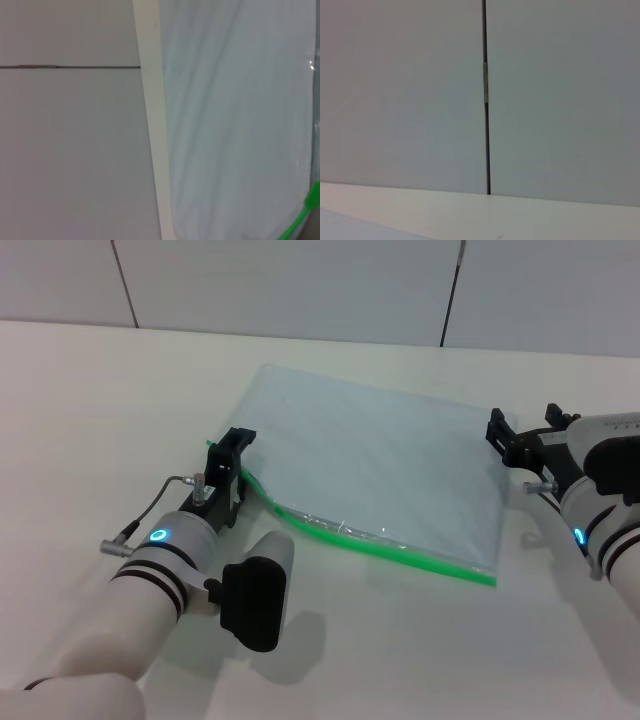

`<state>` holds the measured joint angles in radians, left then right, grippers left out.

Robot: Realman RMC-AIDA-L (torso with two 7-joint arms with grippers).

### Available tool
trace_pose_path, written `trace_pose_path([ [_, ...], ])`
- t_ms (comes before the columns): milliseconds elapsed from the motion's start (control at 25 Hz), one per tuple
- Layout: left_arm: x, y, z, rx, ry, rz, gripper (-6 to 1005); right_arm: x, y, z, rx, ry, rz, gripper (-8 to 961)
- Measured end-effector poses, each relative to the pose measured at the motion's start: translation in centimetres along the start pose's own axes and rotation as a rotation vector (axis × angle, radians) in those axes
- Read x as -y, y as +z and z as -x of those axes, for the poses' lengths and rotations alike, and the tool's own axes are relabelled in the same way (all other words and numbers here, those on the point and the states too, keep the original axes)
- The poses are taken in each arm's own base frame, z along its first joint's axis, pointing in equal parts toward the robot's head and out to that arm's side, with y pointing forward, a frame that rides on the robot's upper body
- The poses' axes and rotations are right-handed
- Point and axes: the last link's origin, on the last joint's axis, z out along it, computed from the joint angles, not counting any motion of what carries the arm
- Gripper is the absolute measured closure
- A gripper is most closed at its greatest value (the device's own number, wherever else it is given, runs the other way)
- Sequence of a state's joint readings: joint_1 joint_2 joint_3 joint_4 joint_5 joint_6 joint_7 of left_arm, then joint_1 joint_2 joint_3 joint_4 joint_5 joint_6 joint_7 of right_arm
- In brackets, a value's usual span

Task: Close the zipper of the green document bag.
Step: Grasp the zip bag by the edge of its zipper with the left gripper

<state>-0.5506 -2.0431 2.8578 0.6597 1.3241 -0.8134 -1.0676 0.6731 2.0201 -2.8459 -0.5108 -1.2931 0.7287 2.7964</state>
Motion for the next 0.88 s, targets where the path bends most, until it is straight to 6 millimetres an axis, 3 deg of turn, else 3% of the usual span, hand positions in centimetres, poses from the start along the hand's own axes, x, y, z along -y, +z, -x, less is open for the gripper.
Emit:
trace_pose_path([
  [720,0.39,-0.03,-0.44,-0.019,0.017,-0.022,557,-0.06,-0.05,-0.10,-0.002,-0.005,0.004,213],
  [800,0.42,-0.03,-0.48,-0.020,0.014,-0.024,563,-0.04,-0.07,-0.13,-0.003,-0.005,0.004,263],
  [880,0.47,-0.02,-0.43,-0.019,0.013,-0.027,637,-0.04,-0.07,-0.13,-0.003,-0.005,0.004,312],
])
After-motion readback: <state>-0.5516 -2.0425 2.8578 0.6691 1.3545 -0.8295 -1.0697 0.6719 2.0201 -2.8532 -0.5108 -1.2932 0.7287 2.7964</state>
